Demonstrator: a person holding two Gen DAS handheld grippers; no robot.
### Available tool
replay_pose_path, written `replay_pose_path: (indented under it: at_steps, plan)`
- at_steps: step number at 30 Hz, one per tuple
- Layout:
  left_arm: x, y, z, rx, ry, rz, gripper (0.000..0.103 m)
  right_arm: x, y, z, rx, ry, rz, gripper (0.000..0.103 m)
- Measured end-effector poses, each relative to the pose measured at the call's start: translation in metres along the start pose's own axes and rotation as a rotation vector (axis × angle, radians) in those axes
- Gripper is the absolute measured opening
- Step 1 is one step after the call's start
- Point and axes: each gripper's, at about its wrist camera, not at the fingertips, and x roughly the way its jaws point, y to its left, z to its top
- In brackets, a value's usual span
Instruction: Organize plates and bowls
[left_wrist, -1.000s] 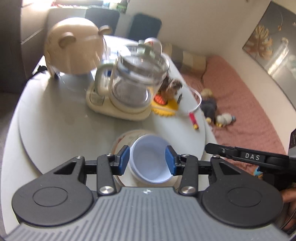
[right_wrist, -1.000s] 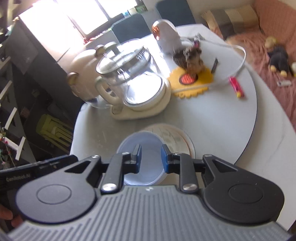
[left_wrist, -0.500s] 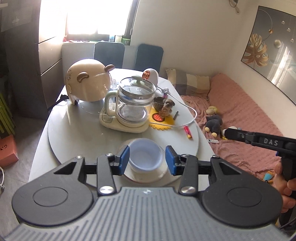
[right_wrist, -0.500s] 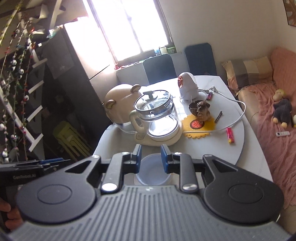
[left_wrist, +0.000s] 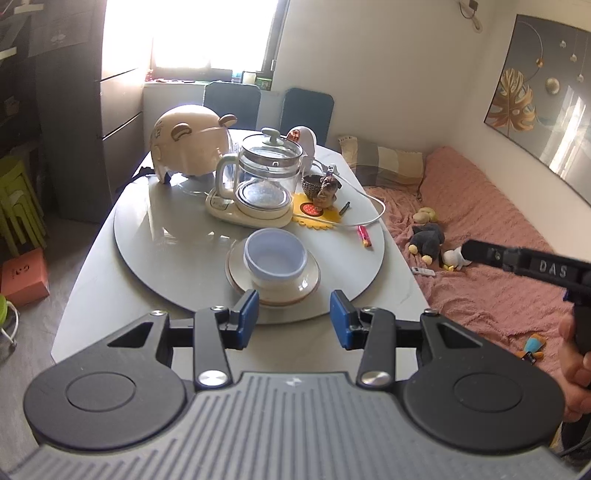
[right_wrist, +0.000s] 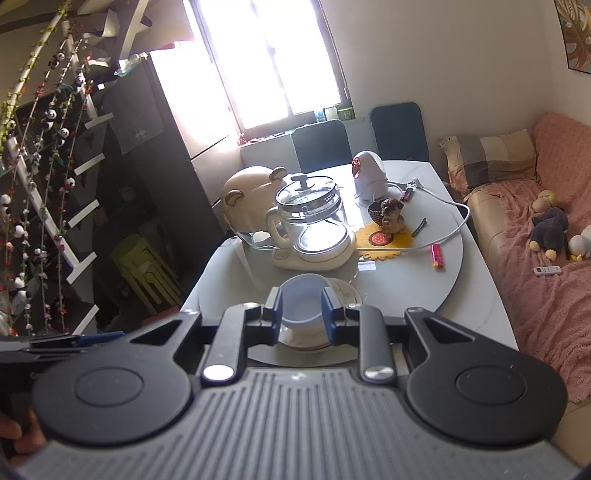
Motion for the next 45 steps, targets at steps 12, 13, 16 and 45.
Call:
replay_pose_path:
  at_steps: [12, 13, 16, 45]
  plan:
    - [-0.05, -0.016, -0.034, -0.005, -0.044, 0.009, 0.05, -0.056, 0.002, -0.033, -0.032, -0.029, -0.016, 0.027]
    - [-0.054, -0.017, -0.035, -0.004, -0.047, 0.016, 0.05, -0.059, 0.002, -0.034, -0.027, -0.036, -0.018, 0.027]
    - [-0.064, -0.02, -0.042, 0.002, -0.048, 0.013, 0.05, -0.065, 0.004, -0.041, -0.018, -0.037, -0.009, 0.027]
    - [-0.079, -0.01, -0.086, -0.023, 0.005, 0.012, 0.05, -0.094, 0.018, -0.092, -0.044, 0.028, -0.065, 0.027]
